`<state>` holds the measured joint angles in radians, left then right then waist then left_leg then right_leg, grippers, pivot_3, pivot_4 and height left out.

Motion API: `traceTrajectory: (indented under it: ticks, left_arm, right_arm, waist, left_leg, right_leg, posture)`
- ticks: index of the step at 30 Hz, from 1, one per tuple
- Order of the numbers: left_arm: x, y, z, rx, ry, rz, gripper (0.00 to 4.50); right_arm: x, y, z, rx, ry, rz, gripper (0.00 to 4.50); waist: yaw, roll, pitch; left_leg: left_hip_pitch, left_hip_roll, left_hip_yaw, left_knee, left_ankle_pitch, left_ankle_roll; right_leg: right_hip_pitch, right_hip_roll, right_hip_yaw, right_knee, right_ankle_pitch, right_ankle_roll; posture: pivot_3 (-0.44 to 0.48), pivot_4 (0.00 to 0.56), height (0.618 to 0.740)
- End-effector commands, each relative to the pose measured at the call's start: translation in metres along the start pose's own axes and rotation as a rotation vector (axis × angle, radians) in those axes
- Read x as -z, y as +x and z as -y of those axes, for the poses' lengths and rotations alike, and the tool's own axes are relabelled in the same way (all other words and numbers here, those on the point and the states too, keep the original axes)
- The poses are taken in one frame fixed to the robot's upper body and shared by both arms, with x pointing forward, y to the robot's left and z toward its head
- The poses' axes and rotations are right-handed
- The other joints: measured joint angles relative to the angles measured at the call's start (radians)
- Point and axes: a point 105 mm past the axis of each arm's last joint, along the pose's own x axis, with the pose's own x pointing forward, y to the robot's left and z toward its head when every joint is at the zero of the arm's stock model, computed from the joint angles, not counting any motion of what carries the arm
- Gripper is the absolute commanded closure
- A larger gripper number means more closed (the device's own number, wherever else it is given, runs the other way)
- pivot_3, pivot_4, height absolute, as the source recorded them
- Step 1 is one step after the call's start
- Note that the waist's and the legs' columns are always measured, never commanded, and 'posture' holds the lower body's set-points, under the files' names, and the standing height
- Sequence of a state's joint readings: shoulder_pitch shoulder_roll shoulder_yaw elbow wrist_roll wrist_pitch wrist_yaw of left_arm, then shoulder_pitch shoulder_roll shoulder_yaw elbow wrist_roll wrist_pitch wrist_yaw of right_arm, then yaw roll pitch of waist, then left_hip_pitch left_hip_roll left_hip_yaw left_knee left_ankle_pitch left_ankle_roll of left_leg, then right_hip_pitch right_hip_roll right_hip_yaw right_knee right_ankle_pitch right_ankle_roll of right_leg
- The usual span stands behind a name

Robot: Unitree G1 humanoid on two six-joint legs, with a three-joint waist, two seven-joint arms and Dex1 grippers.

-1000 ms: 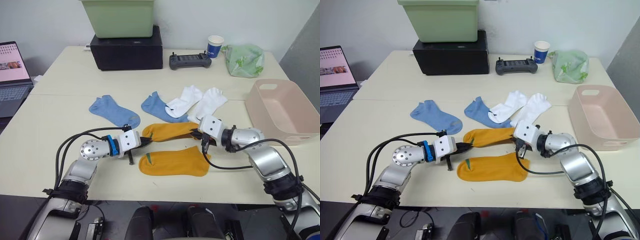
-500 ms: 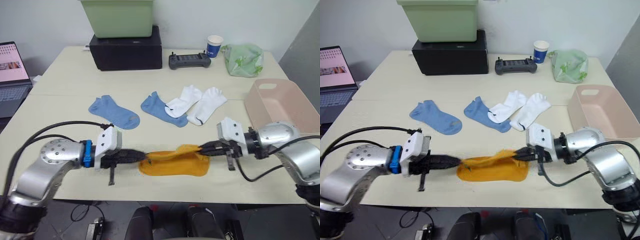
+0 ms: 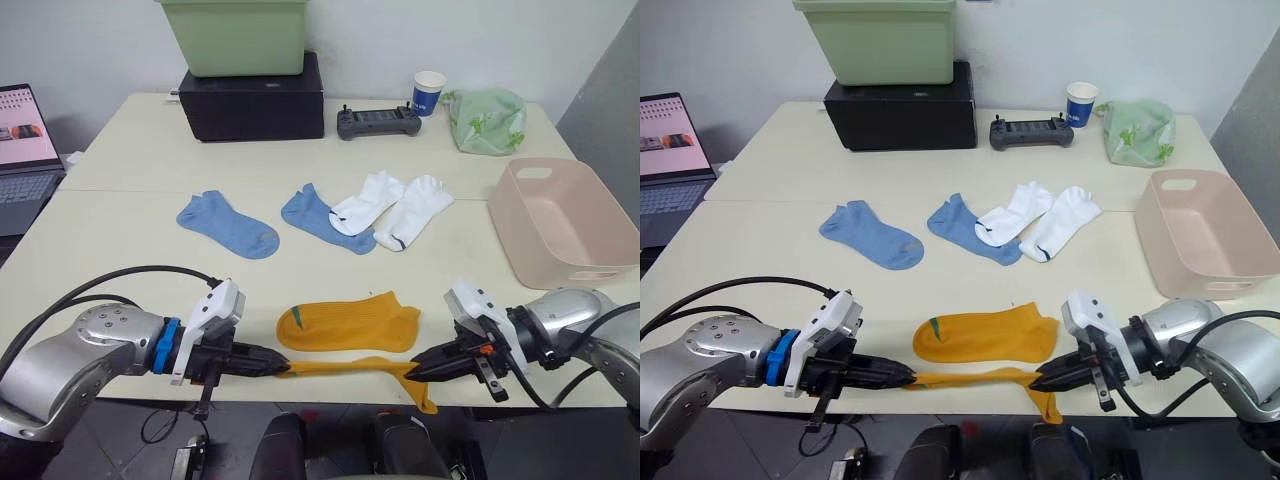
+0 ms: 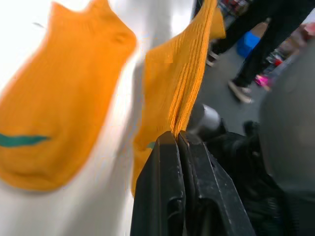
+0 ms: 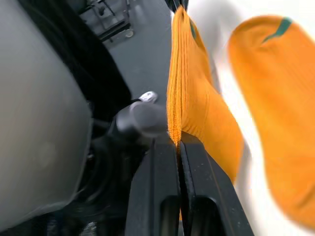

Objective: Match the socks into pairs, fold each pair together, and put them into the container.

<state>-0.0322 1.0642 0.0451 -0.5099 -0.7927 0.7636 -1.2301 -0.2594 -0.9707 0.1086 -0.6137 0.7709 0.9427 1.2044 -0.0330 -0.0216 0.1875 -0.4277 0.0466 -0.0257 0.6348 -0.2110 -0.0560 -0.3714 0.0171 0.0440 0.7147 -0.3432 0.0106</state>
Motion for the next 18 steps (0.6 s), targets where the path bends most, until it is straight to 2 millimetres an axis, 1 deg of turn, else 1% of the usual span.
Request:
traceTrajectory:
  ticks: [1,2,4,7,8,10,12,18]
  left_arm:
    - [-0.002,0.001,-0.01,-0.035,0.042,-0.016,4.48]
    - [-0.001,0.003,-0.022,-0.083,0.073,-0.023,4.48]
    - [-0.003,0.008,-0.039,-0.118,0.087,-0.018,4.48]
    - [-0.003,0.014,-0.057,-0.143,0.137,-0.038,4.48]
    - [-0.003,0.016,-0.065,-0.172,0.157,-0.052,4.48]
    - [-0.007,0.017,-0.078,-0.208,0.178,-0.053,4.48]
    - [-0.012,0.016,-0.085,-0.217,0.196,-0.055,4.48]
    - [-0.021,0.013,-0.095,-0.211,0.232,-0.071,4.48]
  right_arm:
    - [-0.002,-0.001,0.006,0.006,-0.043,0.004,4.5]
    - [0.0,0.001,0.013,0.026,-0.055,0.006,4.5]
    - [-0.002,0.004,0.029,0.058,-0.053,0.024,4.5]
    - [-0.001,0.005,0.051,0.103,-0.085,0.012,4.5]
    - [-0.001,0.004,0.056,0.113,-0.09,0.007,4.5]
    - [-0.003,0.002,0.067,0.134,-0.102,0.0,4.5]
    - [-0.005,-0.001,0.075,0.155,-0.125,-0.01,4.5]
    - [-0.011,-0.005,0.092,0.207,-0.158,-0.026,4.5]
  waist:
    - [0.001,0.0,0.0]
    - [0.002,0.0,0.0]
    - [0.002,0.0,0.0]
    - [0.001,0.0,0.0]
    - [0.001,0.0,0.0]
    - [0.003,0.0,0.0]
    - [0.003,0.0,0.0]
    - [0.001,0.0,0.0]
  left_leg:
    - [0.0,0.0,0.0,0.0,0.0,0.0]
    - [0.0,0.0,0.0,0.0,0.0,0.0]
    - [0.001,-0.001,0.0,0.0,0.0,0.0]
    - [0.0,-0.002,0.001,0.001,0.0,0.0]
    - [-0.001,-0.001,0.001,0.001,0.0,0.0]
    - [-0.003,-0.001,0.001,0.001,0.0,0.0]
    - [-0.003,-0.001,0.0,0.001,0.0,0.0]
    - [-0.003,0.0,0.0,0.002,0.0,0.0]
  right_leg:
    - [0.0,0.0,0.0,0.0,0.0,0.0]
    - [0.0,0.0,0.0,0.0,-0.001,0.001]
    - [0.001,0.0,0.0,0.0,-0.002,0.004]
    - [0.0,0.004,0.0,0.0,-0.002,0.004]
    - [0.0,0.004,0.0,0.0,-0.001,0.001]
    - [-0.002,0.004,0.0,-0.001,0.0,0.0]
    - [-0.002,0.005,0.0,0.0,0.0,0.0]
    - [-0.002,0.005,0.0,0.0,0.0,0.0]
  posture:
    - [0.0,0.15,0.74]
    - [0.0,0.15,0.74]
    - [0.0,0.15,0.74]
    - [0.0,0.15,0.74]
    - [0.0,0.15,0.74]
    - [0.0,0.15,0.74]
    - [0.0,0.15,0.74]
    - [0.0,0.15,0.74]
